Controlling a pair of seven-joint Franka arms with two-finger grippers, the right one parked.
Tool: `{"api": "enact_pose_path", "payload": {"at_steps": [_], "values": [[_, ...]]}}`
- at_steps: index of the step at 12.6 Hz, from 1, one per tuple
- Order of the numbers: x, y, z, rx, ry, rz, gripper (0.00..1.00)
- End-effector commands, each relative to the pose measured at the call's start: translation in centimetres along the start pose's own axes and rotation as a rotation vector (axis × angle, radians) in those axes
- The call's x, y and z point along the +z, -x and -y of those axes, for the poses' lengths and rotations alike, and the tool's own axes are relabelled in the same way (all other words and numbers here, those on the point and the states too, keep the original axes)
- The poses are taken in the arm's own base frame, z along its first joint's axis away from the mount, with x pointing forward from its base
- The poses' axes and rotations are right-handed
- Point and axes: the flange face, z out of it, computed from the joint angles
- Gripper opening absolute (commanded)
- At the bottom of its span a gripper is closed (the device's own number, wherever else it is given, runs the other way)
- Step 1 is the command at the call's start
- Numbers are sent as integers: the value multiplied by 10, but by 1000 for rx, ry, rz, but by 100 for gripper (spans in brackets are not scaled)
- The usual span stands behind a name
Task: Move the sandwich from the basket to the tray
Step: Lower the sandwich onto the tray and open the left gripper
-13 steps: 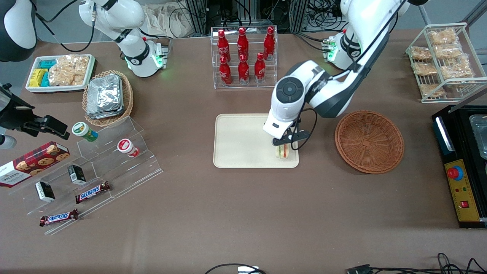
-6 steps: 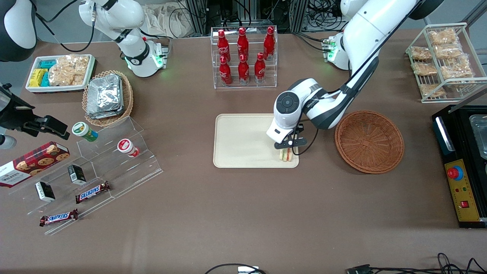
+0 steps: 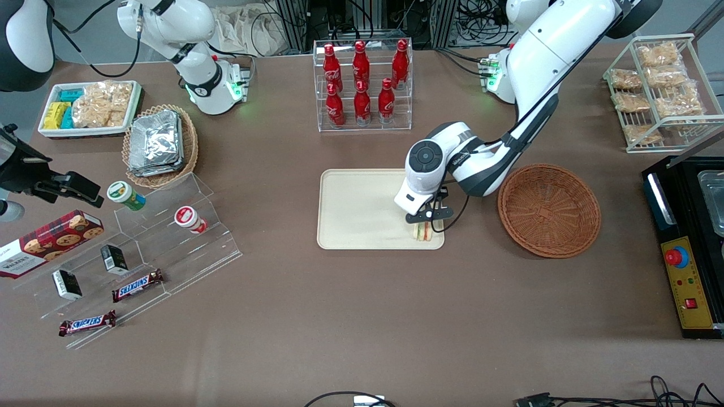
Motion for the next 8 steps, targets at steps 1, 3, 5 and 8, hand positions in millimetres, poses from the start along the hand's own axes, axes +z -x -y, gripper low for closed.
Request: {"api": "enact_pose_path", "payload": {"at_steps": [1,3,5,8], "values": [[0,-2,-3,-52,11,-2,100],[-22,-9,4,-88,9,-14,100],[-72,-16,10,-157,24,11,100],[-178,-35,32,-242,37,21,100]]}}
